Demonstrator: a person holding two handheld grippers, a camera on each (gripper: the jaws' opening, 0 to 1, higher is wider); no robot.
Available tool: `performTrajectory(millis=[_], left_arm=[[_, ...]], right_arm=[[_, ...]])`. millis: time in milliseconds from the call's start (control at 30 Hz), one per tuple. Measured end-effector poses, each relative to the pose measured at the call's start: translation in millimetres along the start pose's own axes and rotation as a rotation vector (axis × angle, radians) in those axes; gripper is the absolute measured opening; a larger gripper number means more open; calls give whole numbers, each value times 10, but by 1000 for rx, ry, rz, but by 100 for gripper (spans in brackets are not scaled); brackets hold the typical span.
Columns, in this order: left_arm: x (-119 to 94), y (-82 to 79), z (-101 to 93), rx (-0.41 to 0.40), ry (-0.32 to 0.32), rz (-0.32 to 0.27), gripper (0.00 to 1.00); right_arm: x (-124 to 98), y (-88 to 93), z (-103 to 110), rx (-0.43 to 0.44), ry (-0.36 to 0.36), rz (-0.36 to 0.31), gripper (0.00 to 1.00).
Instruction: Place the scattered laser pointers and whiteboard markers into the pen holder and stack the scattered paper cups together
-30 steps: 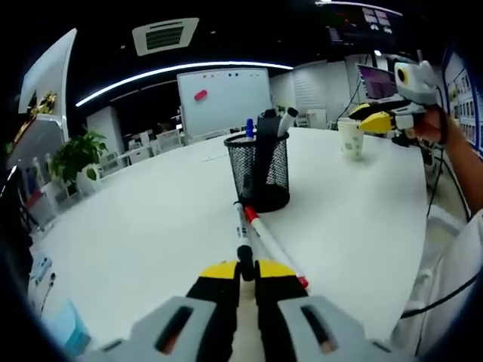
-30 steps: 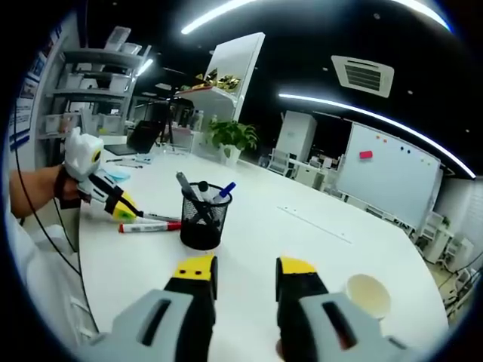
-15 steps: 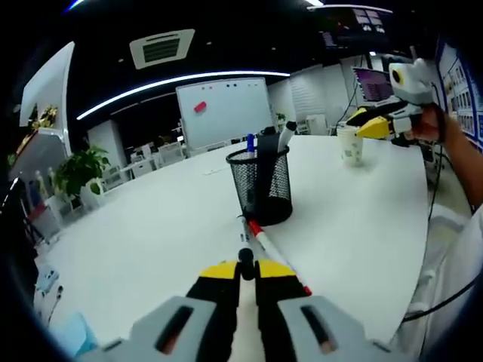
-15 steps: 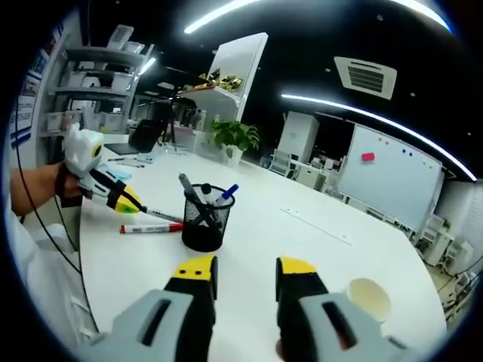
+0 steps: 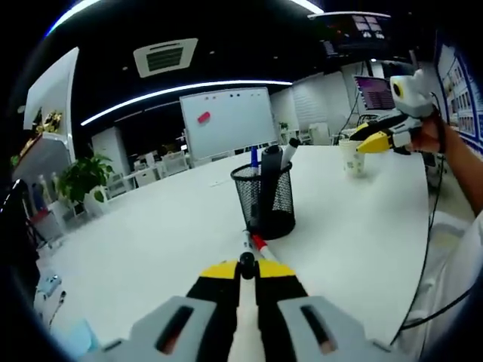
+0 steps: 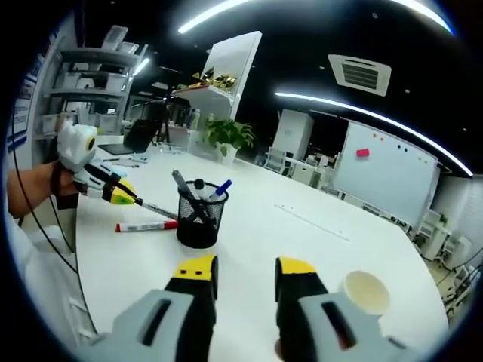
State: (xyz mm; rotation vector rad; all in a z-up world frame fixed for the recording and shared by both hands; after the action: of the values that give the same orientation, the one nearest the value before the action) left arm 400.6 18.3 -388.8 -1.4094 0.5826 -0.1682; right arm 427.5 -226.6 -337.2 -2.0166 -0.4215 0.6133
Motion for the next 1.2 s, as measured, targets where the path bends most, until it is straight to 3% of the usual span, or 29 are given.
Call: performTrajectory(millis=[400,1200], left_arm=[[-56,-86,41,-30,-16,-34,8],[-180,-518,15,-31,-6,-165,8]], right_arm=[[1,52,21,6,-8,8,30],[7,96,-8,9,-12,24,30]])
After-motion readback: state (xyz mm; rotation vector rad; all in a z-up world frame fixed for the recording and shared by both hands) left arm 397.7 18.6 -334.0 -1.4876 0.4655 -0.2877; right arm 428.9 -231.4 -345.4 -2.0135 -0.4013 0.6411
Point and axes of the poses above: the point that each gripper's makers call its tool centre point, and the gripper's own axes: x roughly forward along the fingers, z roughly to its left, y roughly out of its underside, the point moved 1 cm from there along -x, roughly backward along the fingers, and after that the axes turned 9 degrees about -x, right-handed, at the moved point
